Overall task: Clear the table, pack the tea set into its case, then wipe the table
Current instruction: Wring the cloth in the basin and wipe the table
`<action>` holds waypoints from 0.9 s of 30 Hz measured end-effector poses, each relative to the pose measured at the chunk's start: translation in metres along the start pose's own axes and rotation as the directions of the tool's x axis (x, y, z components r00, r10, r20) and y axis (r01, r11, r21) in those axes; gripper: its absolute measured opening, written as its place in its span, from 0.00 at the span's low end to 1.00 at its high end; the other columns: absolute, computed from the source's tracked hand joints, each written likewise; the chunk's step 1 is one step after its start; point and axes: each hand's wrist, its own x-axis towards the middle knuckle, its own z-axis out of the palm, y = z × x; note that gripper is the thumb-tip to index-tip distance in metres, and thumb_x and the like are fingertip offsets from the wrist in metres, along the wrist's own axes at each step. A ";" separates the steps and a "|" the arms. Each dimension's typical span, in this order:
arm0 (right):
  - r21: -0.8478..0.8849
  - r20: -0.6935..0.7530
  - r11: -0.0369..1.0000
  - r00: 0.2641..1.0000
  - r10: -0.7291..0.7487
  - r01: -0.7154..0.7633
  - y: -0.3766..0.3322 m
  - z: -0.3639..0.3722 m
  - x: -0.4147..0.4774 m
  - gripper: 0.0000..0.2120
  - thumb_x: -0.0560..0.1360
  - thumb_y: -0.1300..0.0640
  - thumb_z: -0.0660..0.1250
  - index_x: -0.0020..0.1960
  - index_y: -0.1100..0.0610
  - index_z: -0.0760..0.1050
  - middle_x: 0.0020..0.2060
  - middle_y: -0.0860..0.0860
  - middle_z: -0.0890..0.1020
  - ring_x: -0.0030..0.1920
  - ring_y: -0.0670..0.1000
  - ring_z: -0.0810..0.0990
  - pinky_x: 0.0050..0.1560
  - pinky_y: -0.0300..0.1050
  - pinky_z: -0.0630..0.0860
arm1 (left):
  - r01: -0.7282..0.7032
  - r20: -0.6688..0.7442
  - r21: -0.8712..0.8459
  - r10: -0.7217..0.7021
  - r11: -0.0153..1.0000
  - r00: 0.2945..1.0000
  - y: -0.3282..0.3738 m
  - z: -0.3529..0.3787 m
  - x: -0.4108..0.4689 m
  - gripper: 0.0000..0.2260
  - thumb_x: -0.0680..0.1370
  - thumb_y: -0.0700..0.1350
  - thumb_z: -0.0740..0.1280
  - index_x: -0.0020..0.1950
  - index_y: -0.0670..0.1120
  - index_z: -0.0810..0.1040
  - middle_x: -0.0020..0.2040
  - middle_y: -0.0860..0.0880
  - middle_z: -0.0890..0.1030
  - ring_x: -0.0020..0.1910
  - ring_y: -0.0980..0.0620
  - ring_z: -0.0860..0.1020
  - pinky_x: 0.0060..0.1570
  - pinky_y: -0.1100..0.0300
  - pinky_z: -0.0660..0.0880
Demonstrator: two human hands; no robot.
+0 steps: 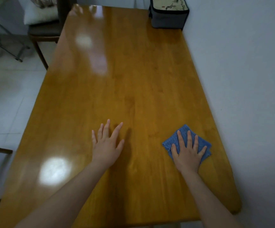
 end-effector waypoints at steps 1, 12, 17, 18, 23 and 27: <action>-0.002 0.001 1.000 1.000 -0.003 0.003 -0.010 0.002 -0.005 0.33 0.72 0.33 0.31 0.76 0.38 0.38 0.79 0.48 0.44 0.78 0.55 0.40 0.72 0.68 0.37 | -0.001 0.000 -0.003 0.001 1.000 1.000 -0.008 -0.002 -0.001 0.27 0.80 0.60 0.54 0.77 0.65 0.47 0.80 0.49 0.44 0.78 0.46 0.42 0.74 0.41 0.38; 0.019 0.004 0.999 0.999 -0.041 0.041 -0.127 0.016 -0.061 0.32 0.73 0.33 0.33 0.76 0.39 0.41 0.79 0.49 0.46 0.78 0.57 0.41 0.72 0.69 0.37 | 0.018 0.001 -0.026 -0.018 0.999 1.000 -0.106 -0.031 -0.025 0.27 0.80 0.60 0.54 0.77 0.65 0.47 0.80 0.49 0.43 0.78 0.46 0.41 0.73 0.42 0.36; 0.026 0.013 0.997 0.998 -0.068 0.067 -0.189 0.024 -0.088 0.32 0.73 0.33 0.32 0.76 0.38 0.38 0.79 0.49 0.44 0.78 0.57 0.39 0.71 0.69 0.36 | 0.017 0.014 -0.009 -0.017 1.000 1.000 -0.159 -0.047 -0.038 0.26 0.81 0.60 0.52 0.77 0.64 0.46 0.80 0.49 0.42 0.78 0.46 0.40 0.74 0.42 0.37; 0.031 0.020 0.997 0.997 -0.078 0.077 -0.201 0.025 -0.094 0.32 0.73 0.33 0.33 0.76 0.38 0.38 0.79 0.49 0.44 0.78 0.57 0.39 0.71 0.69 0.36 | 0.025 0.022 -0.013 -0.025 1.000 0.999 -0.168 -0.049 -0.042 0.26 0.81 0.60 0.51 0.77 0.64 0.46 0.80 0.49 0.43 0.78 0.46 0.40 0.74 0.42 0.37; 0.063 -0.009 0.979 0.981 -0.195 0.195 -0.259 0.034 -0.122 0.31 0.76 0.34 0.41 0.78 0.40 0.48 0.79 0.51 0.50 0.78 0.59 0.44 0.70 0.71 0.38 | 0.083 0.012 -0.036 -0.083 0.996 0.996 -0.203 -0.057 -0.053 0.24 0.81 0.60 0.49 0.78 0.62 0.48 0.80 0.49 0.45 0.78 0.46 0.42 0.74 0.42 0.38; 0.050 -0.054 0.938 0.939 -0.341 0.344 -0.297 0.041 -0.135 0.30 0.76 0.34 0.49 0.77 0.41 0.57 0.78 0.52 0.58 0.77 0.61 0.52 0.70 0.74 0.45 | 0.160 -0.055 -0.052 -0.163 0.986 0.985 -0.222 -0.065 -0.055 0.24 0.81 0.59 0.50 0.78 0.62 0.51 0.80 0.48 0.47 0.78 0.46 0.45 0.74 0.42 0.39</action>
